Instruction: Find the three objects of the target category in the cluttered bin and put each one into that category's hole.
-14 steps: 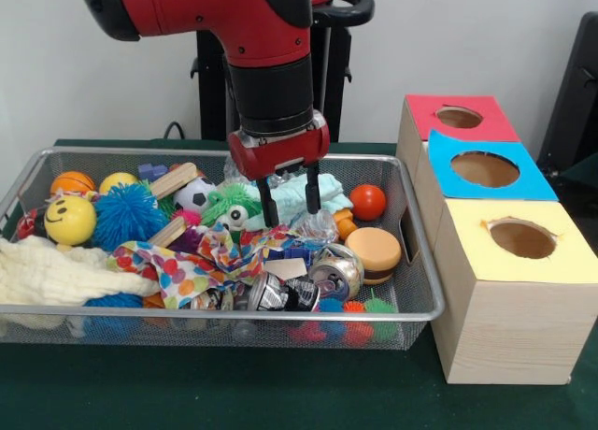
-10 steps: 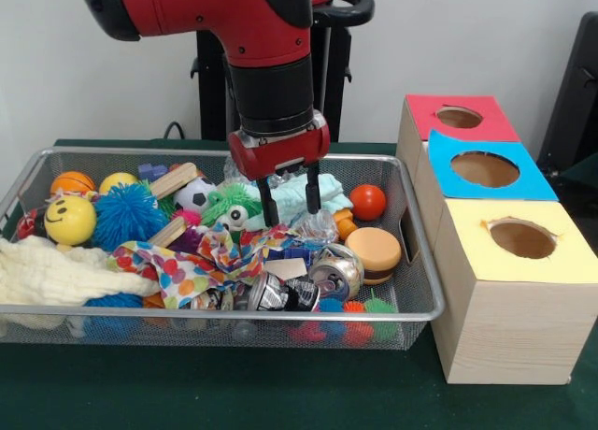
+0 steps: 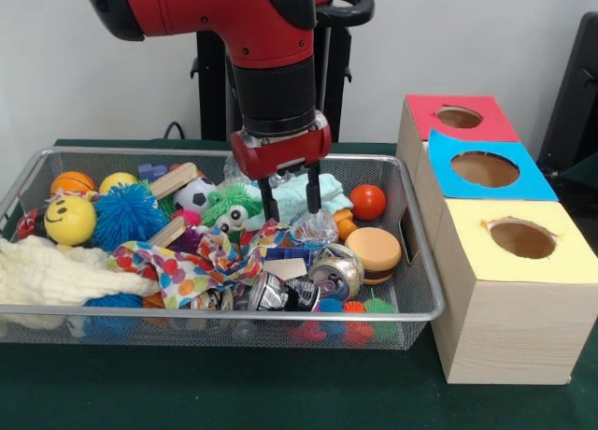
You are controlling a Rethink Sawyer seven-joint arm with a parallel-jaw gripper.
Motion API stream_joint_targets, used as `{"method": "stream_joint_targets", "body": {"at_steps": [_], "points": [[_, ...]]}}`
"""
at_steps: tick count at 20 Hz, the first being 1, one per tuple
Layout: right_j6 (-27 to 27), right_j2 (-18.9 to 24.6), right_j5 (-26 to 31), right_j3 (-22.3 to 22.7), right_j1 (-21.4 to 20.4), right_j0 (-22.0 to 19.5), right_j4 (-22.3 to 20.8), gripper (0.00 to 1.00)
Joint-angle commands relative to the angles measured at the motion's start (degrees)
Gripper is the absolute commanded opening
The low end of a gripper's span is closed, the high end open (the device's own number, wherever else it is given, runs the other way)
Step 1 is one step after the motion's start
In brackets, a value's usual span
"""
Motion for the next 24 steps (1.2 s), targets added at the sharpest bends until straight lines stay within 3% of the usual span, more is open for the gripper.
{"method": "stream_joint_targets", "body": {"at_steps": [1,14,24], "points": [[6.0,-0.8,2.2,-1.9,-0.6,0.9,2.3,1.0],[6.5,-3.1,15.8,-12.3,-2.6,6.6,9.0,1.0],[6.7,-3.8,16.9,-14.9,-2.1,7.7,10.9,1.0]]}}
